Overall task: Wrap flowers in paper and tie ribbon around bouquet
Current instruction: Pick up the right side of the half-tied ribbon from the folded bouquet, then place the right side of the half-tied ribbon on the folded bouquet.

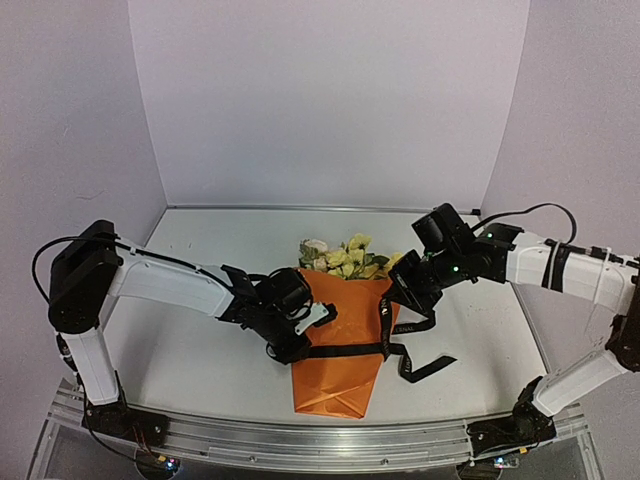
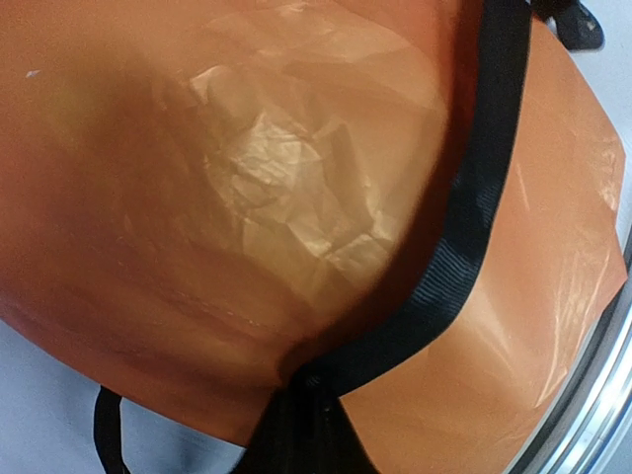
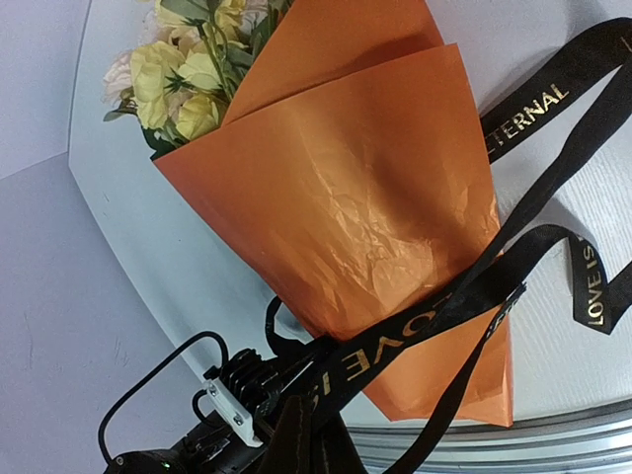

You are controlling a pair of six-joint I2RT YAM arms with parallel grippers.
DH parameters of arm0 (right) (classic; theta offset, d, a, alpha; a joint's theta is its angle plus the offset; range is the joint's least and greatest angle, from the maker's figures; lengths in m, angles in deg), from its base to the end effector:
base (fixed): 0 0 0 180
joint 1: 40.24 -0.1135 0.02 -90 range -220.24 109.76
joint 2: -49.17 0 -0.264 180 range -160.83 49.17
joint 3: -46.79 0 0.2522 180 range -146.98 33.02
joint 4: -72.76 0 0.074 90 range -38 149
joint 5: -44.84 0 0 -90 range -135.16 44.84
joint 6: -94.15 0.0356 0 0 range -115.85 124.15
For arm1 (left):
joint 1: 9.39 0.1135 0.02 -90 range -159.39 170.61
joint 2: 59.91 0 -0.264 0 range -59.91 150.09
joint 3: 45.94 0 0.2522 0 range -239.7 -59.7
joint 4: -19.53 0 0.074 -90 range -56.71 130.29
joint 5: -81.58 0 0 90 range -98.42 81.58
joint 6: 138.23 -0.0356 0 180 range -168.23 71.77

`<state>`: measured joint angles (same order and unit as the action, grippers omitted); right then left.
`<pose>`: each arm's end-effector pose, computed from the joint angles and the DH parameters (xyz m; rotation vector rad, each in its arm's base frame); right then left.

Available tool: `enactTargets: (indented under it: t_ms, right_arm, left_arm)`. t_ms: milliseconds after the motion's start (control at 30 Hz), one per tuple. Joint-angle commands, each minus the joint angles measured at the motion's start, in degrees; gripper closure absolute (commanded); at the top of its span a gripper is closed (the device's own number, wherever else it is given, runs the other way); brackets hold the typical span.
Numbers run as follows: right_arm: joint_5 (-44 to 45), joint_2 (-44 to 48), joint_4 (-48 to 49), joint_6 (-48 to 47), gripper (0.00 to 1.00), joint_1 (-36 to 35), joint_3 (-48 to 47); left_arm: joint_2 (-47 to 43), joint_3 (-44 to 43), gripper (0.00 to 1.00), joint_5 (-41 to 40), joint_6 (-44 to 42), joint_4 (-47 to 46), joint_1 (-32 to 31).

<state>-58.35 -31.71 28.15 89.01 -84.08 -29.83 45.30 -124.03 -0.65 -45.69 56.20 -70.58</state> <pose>0.2116 0.2144 0.2736 0.8751 2.6892 1.0970 0.1702 -0.3195 0.1552 1.4001 2.4026 -0.5021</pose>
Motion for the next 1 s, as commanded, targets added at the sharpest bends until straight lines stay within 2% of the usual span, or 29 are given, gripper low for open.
enactTargets:
  t_ms: [0, 100, 333, 600, 967]
  right_arm:
    - [-0.87, 2.07, 1.18, -2.43, 1.0, -0.59, 0.52]
    - [-3.11, 1.61, 4.77, -5.27, 1.0, -0.74, 1.19]
    - [-13.27, -4.73, 24.95, -4.89, 1.0, -2.04, 1.09]
    - [-15.3, -7.85, 28.46, -8.71, 1.0, -5.08, 2.84]
    - [-7.89, -11.94, 28.02, -21.28, 1.0, -8.71, 5.64]
  left_arm:
    - [-1.38, -1.49, 0.99, -0.66, -0.11, -1.99, -0.09]
    - [-3.33, -2.25, 1.0, 0.78, -0.13, -2.02, 0.38]
    - [-5.84, -4.84, 1.0, 10.66, 0.36, -2.25, 5.02]
    - [-4.24, -8.61, 1.0, 17.34, 1.84, -1.49, 9.65]
    - [-2.81, -14.12, 1.0, 24.51, 5.07, -0.64, 13.11]
